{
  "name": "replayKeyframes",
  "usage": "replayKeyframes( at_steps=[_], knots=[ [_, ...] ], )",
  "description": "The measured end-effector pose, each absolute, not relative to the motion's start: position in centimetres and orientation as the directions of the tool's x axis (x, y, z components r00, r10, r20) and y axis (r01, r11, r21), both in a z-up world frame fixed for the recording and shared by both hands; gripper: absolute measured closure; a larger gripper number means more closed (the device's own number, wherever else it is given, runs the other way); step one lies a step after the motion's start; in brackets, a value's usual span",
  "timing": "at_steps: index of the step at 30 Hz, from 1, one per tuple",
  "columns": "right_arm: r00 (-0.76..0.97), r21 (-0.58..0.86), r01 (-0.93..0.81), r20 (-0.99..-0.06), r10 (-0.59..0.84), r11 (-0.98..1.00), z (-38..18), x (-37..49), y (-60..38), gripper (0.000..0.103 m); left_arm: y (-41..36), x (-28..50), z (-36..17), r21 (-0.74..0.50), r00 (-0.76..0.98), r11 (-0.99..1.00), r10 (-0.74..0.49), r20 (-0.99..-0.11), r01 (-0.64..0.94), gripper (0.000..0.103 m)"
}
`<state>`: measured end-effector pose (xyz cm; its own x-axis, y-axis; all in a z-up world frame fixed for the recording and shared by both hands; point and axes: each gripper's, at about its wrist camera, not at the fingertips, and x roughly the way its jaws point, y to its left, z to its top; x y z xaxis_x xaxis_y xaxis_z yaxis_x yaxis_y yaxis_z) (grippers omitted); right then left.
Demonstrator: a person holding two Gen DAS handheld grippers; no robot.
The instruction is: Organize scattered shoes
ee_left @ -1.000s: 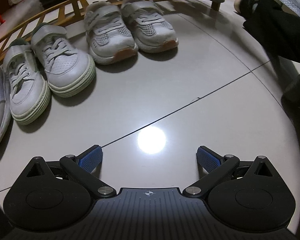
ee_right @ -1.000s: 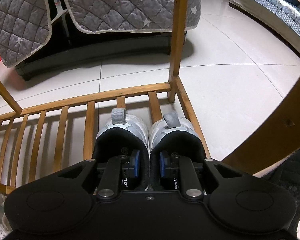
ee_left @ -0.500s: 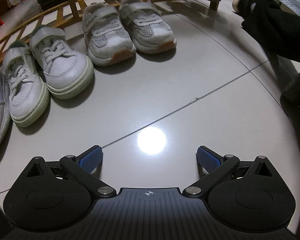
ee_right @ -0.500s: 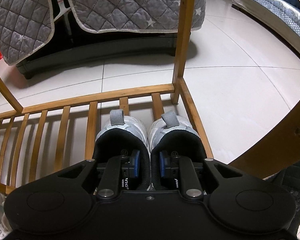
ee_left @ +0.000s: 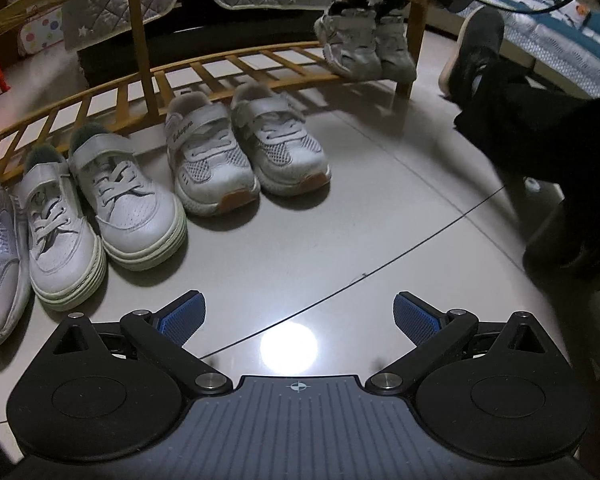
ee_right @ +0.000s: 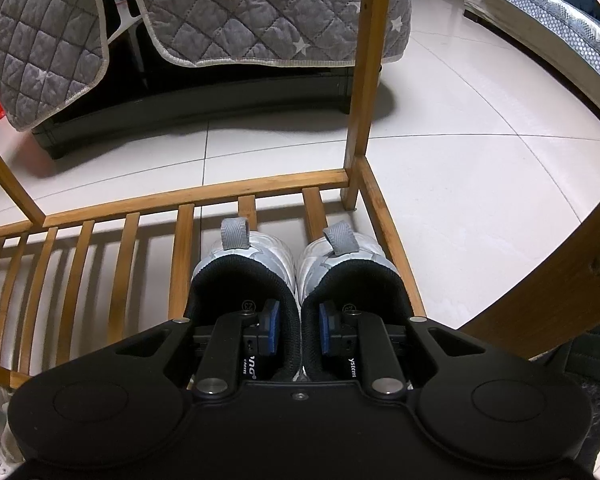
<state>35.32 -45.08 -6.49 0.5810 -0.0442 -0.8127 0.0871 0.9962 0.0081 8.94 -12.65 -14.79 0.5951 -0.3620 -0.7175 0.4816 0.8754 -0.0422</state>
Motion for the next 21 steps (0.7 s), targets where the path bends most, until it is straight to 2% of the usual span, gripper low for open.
replayKeyframes(
  at_steps=[16,21],
  knots=[
    [0.58,-0.005,0.107,-0.812,-0.067,0.994,-6.9,36.2,-45.2,0.082,-11.7,9.3,-15.1,-0.054,0.606,0.887,-0.357,-0.711,0.459,0.001],
    [0.58,-0.008,0.109,-0.811,-0.07,0.994,-6.9,36.2,-45.2,0.082,-11.8,9.6,-15.9,-0.039,0.569,0.891,-0.322,-0.757,0.453,0.001]
  ],
)
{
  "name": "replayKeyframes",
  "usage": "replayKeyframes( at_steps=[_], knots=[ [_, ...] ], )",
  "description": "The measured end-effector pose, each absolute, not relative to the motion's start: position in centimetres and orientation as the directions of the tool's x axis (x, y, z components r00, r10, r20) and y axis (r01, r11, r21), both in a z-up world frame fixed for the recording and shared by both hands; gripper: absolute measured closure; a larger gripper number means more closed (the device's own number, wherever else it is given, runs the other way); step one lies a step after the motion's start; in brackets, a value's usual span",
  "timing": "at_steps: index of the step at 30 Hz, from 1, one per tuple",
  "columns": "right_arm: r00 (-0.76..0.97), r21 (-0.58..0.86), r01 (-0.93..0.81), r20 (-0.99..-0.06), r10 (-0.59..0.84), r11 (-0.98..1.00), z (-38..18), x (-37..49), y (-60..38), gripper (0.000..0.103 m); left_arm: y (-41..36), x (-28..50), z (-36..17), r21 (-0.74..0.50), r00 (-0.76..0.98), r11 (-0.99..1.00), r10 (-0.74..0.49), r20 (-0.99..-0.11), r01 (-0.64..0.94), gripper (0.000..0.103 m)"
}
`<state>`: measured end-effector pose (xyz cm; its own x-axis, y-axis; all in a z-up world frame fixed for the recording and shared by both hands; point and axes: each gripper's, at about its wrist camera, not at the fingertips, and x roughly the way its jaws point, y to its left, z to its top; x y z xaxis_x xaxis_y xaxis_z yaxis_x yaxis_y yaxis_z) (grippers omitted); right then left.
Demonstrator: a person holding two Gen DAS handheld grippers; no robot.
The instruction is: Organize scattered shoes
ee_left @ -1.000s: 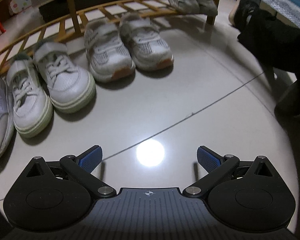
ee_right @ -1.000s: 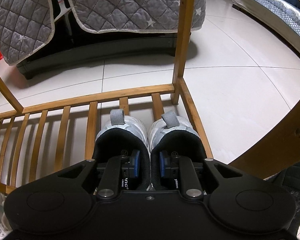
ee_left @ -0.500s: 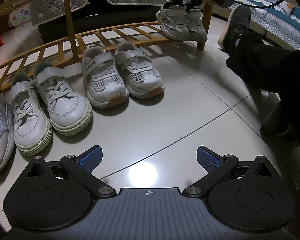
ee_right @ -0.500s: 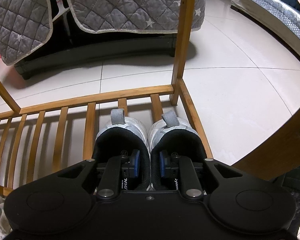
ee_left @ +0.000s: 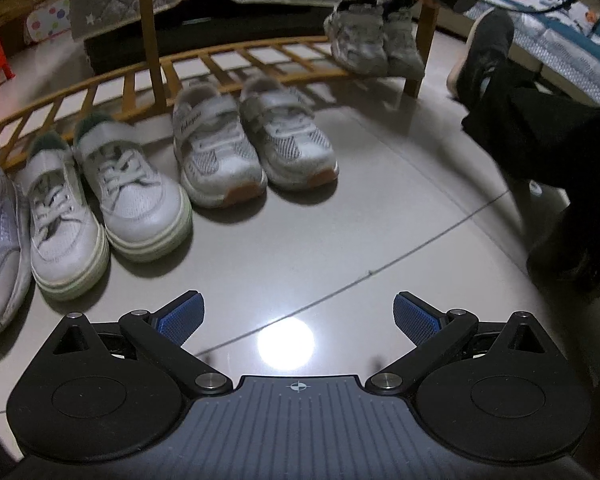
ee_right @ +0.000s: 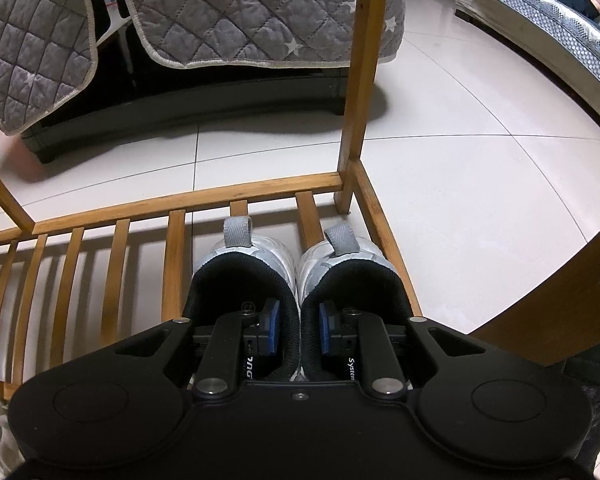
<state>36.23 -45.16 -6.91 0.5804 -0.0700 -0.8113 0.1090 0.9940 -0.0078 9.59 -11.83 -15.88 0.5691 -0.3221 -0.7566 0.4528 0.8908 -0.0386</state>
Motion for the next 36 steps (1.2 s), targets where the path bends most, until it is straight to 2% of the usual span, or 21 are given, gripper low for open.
replayKeyframes(
  at_steps=[20,26,36],
  knots=[
    [0.573,-0.025,0.1,-0.816,-0.078,0.995,-7.0,36.5,-45.0,0.082,-12.5,12.1,-15.8,0.061,0.371,0.924,-0.09,-0.924,0.378,0.001],
    [0.571,-0.035,0.098,-0.817,-0.085,0.995,-7.1,36.7,-44.9,0.082,-12.9,12.4,-15.5,0.114,0.324,0.92,-0.015,-0.946,0.375,0.001],
    [0.57,-0.044,0.093,-0.817,-0.089,0.995,-7.3,36.8,-44.8,0.082,-13.1,12.8,-14.3,0.142,0.313,0.918,0.021,-0.95,0.371,0.001]
  ],
)
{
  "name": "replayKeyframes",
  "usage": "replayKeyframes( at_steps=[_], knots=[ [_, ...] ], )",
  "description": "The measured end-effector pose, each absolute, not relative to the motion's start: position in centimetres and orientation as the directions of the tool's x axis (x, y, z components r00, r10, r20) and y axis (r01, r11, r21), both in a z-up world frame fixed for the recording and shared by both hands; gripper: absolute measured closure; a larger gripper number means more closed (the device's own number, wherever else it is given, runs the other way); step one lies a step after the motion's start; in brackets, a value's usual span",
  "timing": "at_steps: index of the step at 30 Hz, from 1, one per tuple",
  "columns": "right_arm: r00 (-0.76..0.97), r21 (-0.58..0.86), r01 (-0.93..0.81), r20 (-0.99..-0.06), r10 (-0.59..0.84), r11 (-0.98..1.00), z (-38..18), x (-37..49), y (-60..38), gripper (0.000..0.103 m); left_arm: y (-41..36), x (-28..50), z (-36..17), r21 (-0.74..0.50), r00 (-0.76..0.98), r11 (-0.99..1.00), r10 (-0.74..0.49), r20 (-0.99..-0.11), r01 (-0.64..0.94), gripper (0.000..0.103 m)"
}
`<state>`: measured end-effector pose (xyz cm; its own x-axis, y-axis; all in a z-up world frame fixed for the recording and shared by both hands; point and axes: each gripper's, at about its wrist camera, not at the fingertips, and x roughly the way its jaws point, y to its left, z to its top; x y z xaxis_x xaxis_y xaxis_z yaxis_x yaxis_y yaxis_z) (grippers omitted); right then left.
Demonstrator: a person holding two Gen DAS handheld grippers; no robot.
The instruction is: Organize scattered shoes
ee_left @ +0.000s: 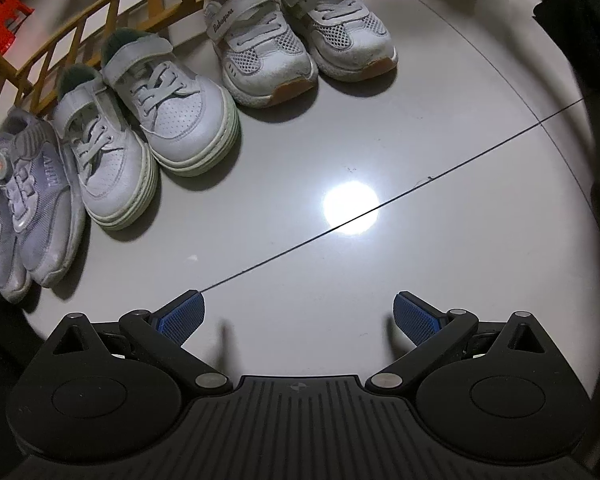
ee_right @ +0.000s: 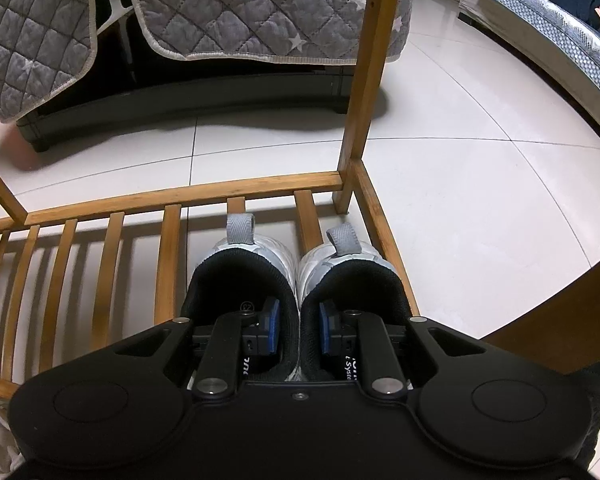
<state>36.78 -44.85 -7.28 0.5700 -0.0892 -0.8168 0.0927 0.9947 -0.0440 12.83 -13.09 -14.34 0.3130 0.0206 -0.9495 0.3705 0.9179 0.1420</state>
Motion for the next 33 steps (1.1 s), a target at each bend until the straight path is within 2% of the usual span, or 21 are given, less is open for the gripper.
replayKeyframes(
  at_steps=[13,24,33],
  knots=[
    [0.588,-0.016,0.086,-0.806,-0.064,0.996,-7.0,36.8,-45.5,0.082,-14.3,11.6,-11.7,0.074,0.391,0.922,-0.088,-0.916,0.381,0.001],
    [0.6,-0.031,0.078,-0.797,-0.071,0.996,-7.1,37.3,-44.7,0.082,-15.2,11.4,-8.2,-0.072,0.45,0.892,-0.294,-0.843,0.447,0.001],
    [0.603,-0.042,0.096,-0.792,-0.092,0.994,-7.5,38.0,-44.8,0.082,-15.4,11.9,-8.6,-0.061,0.429,0.899,-0.265,-0.863,0.434,0.001]
  ],
)
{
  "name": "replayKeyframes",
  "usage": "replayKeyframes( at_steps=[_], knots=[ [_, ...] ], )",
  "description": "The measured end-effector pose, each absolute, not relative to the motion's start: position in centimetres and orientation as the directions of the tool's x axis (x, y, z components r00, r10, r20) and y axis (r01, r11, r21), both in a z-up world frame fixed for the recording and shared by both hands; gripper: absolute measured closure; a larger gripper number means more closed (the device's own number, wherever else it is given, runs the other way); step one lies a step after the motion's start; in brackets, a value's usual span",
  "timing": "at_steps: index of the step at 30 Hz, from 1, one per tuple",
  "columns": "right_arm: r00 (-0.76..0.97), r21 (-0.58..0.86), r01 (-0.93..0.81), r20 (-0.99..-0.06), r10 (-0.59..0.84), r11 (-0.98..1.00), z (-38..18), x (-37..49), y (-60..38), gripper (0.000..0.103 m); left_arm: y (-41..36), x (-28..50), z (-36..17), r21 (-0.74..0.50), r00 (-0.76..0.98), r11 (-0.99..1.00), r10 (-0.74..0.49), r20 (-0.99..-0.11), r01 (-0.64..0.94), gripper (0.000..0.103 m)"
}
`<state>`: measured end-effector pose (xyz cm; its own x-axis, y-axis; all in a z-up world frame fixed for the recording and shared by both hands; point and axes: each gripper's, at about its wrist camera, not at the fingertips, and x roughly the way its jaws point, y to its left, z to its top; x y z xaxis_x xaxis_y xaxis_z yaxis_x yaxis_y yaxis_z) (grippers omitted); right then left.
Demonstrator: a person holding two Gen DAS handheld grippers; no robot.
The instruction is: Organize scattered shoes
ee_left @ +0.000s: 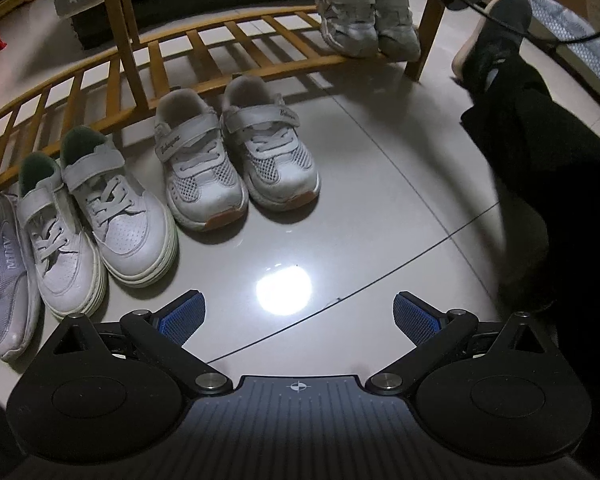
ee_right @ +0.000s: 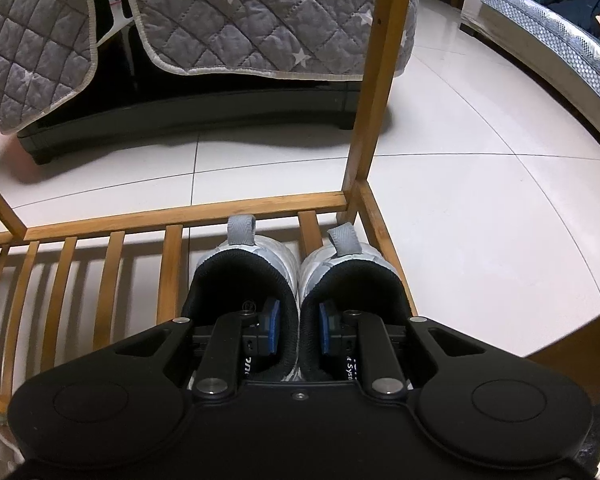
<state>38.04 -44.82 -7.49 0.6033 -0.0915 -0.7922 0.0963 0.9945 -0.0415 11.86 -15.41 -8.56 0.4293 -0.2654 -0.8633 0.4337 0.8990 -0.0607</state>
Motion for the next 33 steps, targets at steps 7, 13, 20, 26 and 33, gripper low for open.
replayKeyframes(
  at_steps=[7,13,20,26,33],
  knots=[
    [0.606,-0.035,0.103,-0.79,-0.091,0.994,-7.7,38.5,-45.0,0.082,-15.4,12.8,-8.9,-0.032,0.431,0.895,-0.246,-0.868,0.445,0.001],
    [0.604,-0.036,0.088,-0.793,-0.083,0.995,-7.8,38.7,-45.1,0.082,-16.4,13.0,-8.6,-0.021,0.44,0.881,-0.256,-0.861,0.472,0.001],
    [0.611,-0.038,0.084,-0.788,-0.082,0.996,-8.0,38.9,-45.0,0.082,-17.8,12.9,-7.7,-0.005,0.463,0.865,-0.273,-0.843,0.501,0.001],
    [0.613,-0.035,0.083,-0.786,-0.079,0.996,-8.1,39.0,-45.0,0.082,-18.3,13.0,-8.0,0.003,0.457,0.865,-0.262,-0.85,0.503,0.001],
    [0.613,-0.052,0.084,-0.784,-0.093,0.995,-8.2,39.0,-44.9,0.079,-17.9,12.4,-8.1,0.01,0.458,0.866,-0.254,-0.852,0.499,0.001]
  ],
)
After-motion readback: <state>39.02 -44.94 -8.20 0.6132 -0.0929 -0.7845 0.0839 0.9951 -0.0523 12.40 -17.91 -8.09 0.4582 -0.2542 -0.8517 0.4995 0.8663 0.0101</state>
